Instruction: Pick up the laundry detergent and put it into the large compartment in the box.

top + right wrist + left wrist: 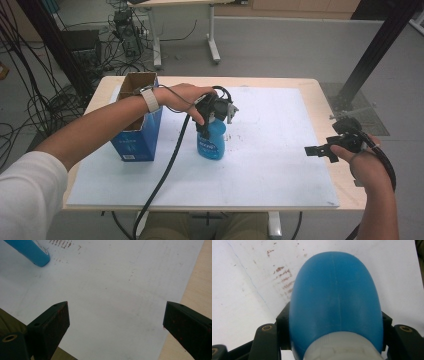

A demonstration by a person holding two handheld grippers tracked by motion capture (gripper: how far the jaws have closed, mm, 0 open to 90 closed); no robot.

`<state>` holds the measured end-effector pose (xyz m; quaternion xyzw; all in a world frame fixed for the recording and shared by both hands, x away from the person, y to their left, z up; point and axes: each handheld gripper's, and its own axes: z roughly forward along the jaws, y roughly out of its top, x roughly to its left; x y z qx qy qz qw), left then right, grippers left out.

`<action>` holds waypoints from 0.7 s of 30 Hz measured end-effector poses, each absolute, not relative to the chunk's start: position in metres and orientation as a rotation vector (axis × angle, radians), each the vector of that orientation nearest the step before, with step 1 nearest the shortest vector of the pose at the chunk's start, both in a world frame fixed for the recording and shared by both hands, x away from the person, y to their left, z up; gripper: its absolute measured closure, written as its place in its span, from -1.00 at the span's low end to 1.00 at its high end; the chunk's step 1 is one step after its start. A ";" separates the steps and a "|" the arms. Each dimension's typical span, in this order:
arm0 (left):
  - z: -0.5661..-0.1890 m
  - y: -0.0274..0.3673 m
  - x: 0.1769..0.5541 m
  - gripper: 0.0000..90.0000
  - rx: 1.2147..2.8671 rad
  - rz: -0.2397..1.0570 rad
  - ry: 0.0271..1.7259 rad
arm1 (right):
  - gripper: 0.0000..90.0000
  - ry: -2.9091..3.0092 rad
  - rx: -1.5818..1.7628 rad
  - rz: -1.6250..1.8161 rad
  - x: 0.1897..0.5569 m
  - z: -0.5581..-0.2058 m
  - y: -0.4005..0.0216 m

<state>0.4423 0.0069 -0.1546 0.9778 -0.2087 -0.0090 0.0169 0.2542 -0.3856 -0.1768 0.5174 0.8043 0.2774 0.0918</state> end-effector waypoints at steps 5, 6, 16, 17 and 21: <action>-0.155 0.006 0.442 -0.15 3.043 -0.027 -0.653 | -0.85 2.386 1.539 0.828 0.252 -0.177 -0.387; -0.155 0.006 0.442 -0.15 3.043 -0.027 -0.653 | -0.85 2.386 1.539 0.828 0.252 -0.177 -0.387; -0.153 0.005 0.440 -0.15 3.056 -0.014 -0.642 | -0.85 2.373 1.544 0.829 0.247 -0.175 -0.391; -0.152 0.007 0.441 -0.15 3.050 -0.018 -0.628 | -0.85 2.371 1.544 0.829 0.246 -0.174 -0.392; -0.140 0.008 0.441 -0.15 3.049 -0.037 -0.595 | -0.85 2.361 1.553 0.830 0.243 -0.173 -0.394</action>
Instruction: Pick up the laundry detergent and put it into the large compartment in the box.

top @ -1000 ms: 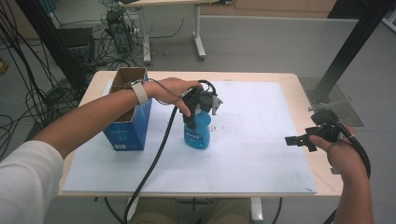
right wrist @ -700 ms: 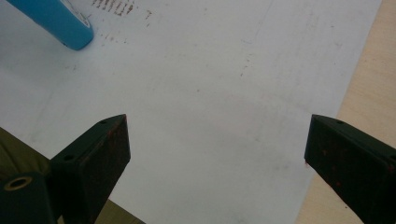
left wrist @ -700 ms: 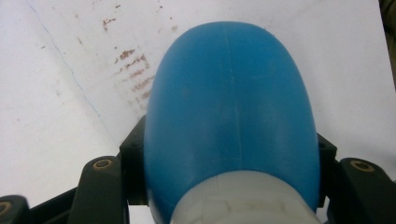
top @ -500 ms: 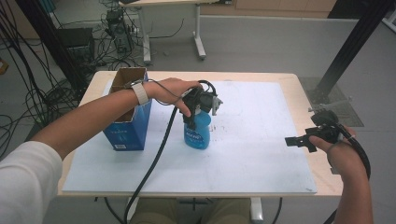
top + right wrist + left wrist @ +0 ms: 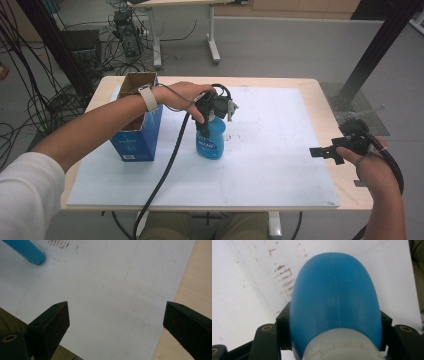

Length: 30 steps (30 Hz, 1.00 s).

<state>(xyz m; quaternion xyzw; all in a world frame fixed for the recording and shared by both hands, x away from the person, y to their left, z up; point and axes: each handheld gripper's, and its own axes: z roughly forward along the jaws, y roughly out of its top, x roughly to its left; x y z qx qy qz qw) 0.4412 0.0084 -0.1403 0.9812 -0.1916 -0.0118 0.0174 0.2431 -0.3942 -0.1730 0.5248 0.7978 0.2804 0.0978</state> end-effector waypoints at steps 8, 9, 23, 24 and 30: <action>-0.120 0.009 0.432 -0.15 3.065 -0.027 -0.545 | -0.85 2.363 1.539 0.839 0.240 -0.172 -0.395; -0.115 0.010 0.429 -0.15 3.071 -0.023 -0.527 | -0.85 2.363 1.536 0.841 0.239 -0.171 -0.396; -0.080 0.010 0.408 -0.16 3.102 0.020 -0.407 | -0.85 2.367 1.485 0.880 0.232 -0.168 -0.396; -0.078 0.011 0.406 -0.16 3.101 0.031 -0.398 | -0.85 2.366 1.483 0.881 0.231 -0.168 -0.396; -0.059 0.015 0.396 -0.16 3.096 0.050 -0.292 | -0.85 2.370 1.463 0.889 0.229 -0.166 -0.395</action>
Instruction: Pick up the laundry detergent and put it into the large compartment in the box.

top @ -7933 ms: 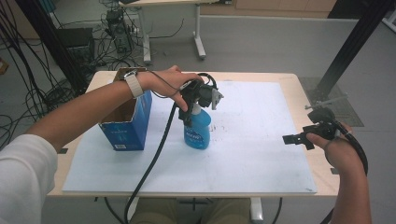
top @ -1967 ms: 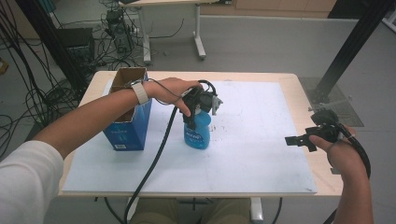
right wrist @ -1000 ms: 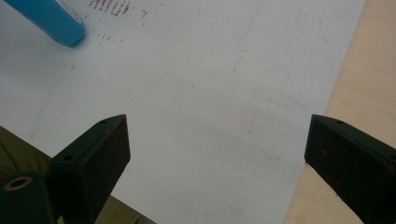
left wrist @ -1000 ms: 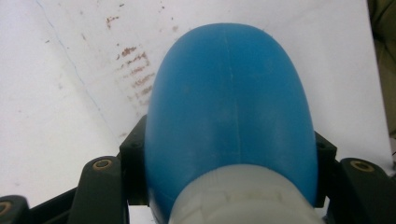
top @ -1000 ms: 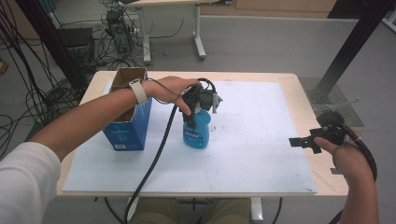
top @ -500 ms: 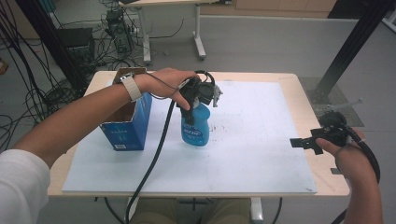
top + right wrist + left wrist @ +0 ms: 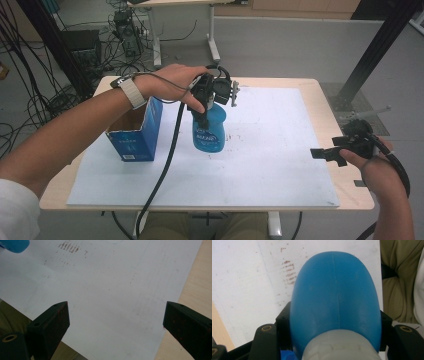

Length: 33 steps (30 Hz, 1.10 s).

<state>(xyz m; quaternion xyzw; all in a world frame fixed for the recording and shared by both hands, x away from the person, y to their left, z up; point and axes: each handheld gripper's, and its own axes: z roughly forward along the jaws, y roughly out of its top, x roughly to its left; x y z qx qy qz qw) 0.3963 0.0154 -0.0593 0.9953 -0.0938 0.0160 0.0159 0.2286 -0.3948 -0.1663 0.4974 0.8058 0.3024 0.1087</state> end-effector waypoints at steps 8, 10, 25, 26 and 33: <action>-0.046 0.017 0.389 -0.16 3.112 0.057 -0.162 | -0.83 2.371 1.435 0.898 0.227 -0.165 -0.392; -0.041 0.018 0.387 -0.16 3.117 0.068 -0.110 | -0.83 2.376 1.427 0.893 0.227 -0.165 -0.391; -0.012 0.029 0.377 -0.16 3.107 0.065 0.215 | -0.83 2.419 1.364 0.889 0.238 -0.159 -0.383; -0.011 0.030 0.377 -0.16 3.104 0.064 0.230 | -0.83 2.421 1.353 0.891 0.238 -0.158 -0.382; 0.000 0.039 0.378 -0.16 3.069 0.051 0.437 | -0.83 2.429 1.319 0.903 0.243 -0.154 -0.379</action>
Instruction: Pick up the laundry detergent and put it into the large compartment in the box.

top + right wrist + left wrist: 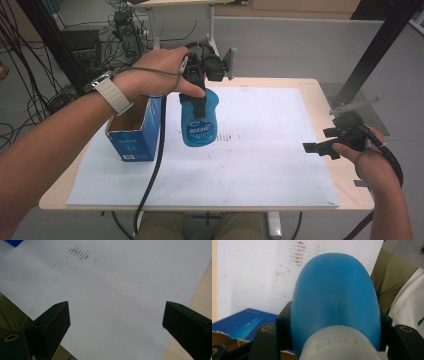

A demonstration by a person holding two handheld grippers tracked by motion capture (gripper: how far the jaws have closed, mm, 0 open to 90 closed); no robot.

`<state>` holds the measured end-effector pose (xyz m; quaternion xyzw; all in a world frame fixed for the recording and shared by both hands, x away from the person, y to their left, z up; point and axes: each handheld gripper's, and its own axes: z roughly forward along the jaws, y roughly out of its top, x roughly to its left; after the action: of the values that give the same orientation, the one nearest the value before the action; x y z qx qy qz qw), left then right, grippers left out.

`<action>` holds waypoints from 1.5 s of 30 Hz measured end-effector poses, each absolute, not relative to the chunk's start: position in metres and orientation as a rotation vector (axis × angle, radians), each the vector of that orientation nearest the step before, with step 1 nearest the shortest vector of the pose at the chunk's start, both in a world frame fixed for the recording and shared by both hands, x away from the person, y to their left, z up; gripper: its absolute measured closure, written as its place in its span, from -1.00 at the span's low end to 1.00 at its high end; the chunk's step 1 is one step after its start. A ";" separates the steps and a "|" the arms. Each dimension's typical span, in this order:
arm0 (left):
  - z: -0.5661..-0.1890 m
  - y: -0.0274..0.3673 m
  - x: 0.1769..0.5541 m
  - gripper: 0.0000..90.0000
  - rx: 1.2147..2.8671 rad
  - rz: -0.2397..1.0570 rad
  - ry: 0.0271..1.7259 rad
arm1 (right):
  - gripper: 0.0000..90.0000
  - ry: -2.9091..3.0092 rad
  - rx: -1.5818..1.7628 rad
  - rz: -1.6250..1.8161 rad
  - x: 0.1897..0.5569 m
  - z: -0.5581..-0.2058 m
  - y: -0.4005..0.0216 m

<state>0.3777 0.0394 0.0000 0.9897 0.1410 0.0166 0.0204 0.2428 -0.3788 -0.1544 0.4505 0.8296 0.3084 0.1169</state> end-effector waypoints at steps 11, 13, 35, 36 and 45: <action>0.019 0.056 0.373 -0.16 3.019 0.072 0.680 | -0.83 2.445 1.280 0.913 0.247 -0.152 -0.378; 0.022 0.058 0.372 -0.16 3.015 0.076 0.722 | -0.83 2.449 1.269 0.914 0.248 -0.151 -0.378; 0.054 0.099 0.377 -0.16 2.839 0.071 1.158 | -0.83 2.470 1.193 0.933 0.258 -0.146 -0.375; 0.055 0.102 0.376 -0.16 2.826 0.076 1.167 | -0.83 2.472 1.188 0.933 0.258 -0.146 -0.374; 0.063 0.122 0.374 -0.16 2.716 0.078 1.351 | -0.83 2.479 1.151 0.946 0.262 -0.142 -0.374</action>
<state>0.3744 0.1224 0.0631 0.8939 0.4444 0.0258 0.0535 0.2624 -0.3736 -0.1424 0.3949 0.8504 0.3247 0.1243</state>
